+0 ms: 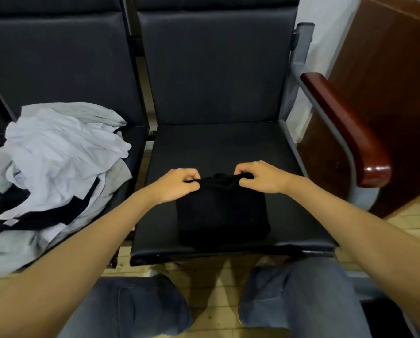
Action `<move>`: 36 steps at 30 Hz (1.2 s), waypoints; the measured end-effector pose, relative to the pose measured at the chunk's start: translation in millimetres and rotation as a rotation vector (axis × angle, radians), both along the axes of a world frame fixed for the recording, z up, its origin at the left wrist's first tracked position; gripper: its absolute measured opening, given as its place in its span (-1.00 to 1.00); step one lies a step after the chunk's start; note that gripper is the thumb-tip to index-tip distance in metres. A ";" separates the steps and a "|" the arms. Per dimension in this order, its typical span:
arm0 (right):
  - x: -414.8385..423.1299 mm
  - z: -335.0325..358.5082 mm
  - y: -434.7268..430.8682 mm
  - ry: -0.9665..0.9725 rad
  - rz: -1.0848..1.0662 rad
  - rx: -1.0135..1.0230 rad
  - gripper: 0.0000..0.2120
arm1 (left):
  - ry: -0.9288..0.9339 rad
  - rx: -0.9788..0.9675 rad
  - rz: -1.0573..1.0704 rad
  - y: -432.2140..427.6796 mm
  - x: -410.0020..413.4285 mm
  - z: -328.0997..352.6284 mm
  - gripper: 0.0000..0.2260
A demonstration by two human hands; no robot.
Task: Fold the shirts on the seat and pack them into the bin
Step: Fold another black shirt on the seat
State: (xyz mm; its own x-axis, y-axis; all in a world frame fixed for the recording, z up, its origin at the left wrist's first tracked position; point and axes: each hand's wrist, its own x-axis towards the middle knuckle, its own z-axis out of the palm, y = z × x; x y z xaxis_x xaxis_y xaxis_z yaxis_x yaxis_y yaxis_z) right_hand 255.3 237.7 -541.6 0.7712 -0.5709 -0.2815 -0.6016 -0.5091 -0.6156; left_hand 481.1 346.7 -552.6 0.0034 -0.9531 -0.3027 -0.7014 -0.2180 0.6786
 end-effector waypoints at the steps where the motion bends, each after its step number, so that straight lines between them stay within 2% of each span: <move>1: 8.8 -8.7 -14.0 0.035 -0.004 -0.015 -0.87 | -0.007 0.005 0.050 -14.0 3.4 -8.4 -0.90; 3: 22.4 -33.1 -37.7 0.104 -0.046 -0.006 -0.89 | -0.013 0.026 0.171 -36.3 8.4 -30.6 -0.91; 6: 29.3 -65.0 -52.0 0.129 -0.190 -0.002 -0.79 | -0.076 -0.003 0.313 -50.0 9.8 -63.1 -0.86; 10: 18.5 -79.0 -41.2 -0.055 -0.330 -0.031 -0.64 | -0.099 -0.157 0.438 -35.7 5.0 -78.5 -0.67; 12: 11.3 -83.0 -32.1 -0.124 -0.420 -0.029 -0.51 | -0.013 -0.137 0.564 -21.1 2.9 -80.4 -0.57; 14: 7.2 -84.5 -22.9 -0.204 -0.551 0.024 -0.44 | 0.067 -0.099 0.663 -7.3 -0.1 -81.4 -0.57; 16: 4.8 -85.3 -17.1 -0.245 -0.634 0.045 -0.47 | 0.068 -0.121 0.710 0.5 -4.6 -81.7 -0.63; 21: 3.9 -78.5 -12.9 -0.411 -0.723 -0.056 -0.70 | 0.026 -0.352 0.814 9.4 -11.5 -77.0 -0.87; 23: 6.9 -78.4 -17.7 -0.464 -0.756 -0.080 -0.72 | 0.006 -0.419 0.847 10.2 -10.6 -82.4 -0.89; 25: 12.1 -82.9 -23.4 -0.402 -0.757 -0.093 -0.71 | 0.005 -0.404 0.876 7.6 -11.5 -87.0 -0.87; 27: 16.5 -91.3 -25.8 -0.234 -0.704 -0.130 -0.64 | -0.050 -0.288 0.892 4.5 -14.3 -92.7 -0.76; 28: 18.5 -95.1 -24.3 -0.167 -0.676 -0.171 -0.59 | -0.104 -0.251 0.882 4.4 -15.3 -95.4 -0.67; 30: 21.9 -97.1 -17.1 -0.133 -0.628 -0.338 -0.56 | -0.240 -0.354 0.774 6.1 -17.7 -96.0 -0.57; 32: 28.0 -94.7 -6.2 -0.124 -0.495 -0.524 -0.58 | -0.432 -0.506 0.543 5.9 -21.5 -93.3 -0.59; 33: 31.5 -94.9 0.3 -0.079 -0.411 -0.562 -0.57 | -0.507 -0.506 0.417 5.3 -25.2 -90.7 -0.59; 36: 40.1 -104.7 17.7 0.179 -0.252 -0.509 -0.46 | -0.590 -0.277 0.230 3.5 -38.4 -97.5 -0.50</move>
State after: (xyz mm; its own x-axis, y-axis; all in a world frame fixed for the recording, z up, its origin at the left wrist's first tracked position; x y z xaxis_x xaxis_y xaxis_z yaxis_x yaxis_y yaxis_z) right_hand 295.4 255.4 -646.3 0.5599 -0.8277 -0.0378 -0.8143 -0.5413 -0.2096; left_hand 442.7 350.2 -650.1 0.3040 -0.9503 0.0667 -0.9271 -0.2790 0.2501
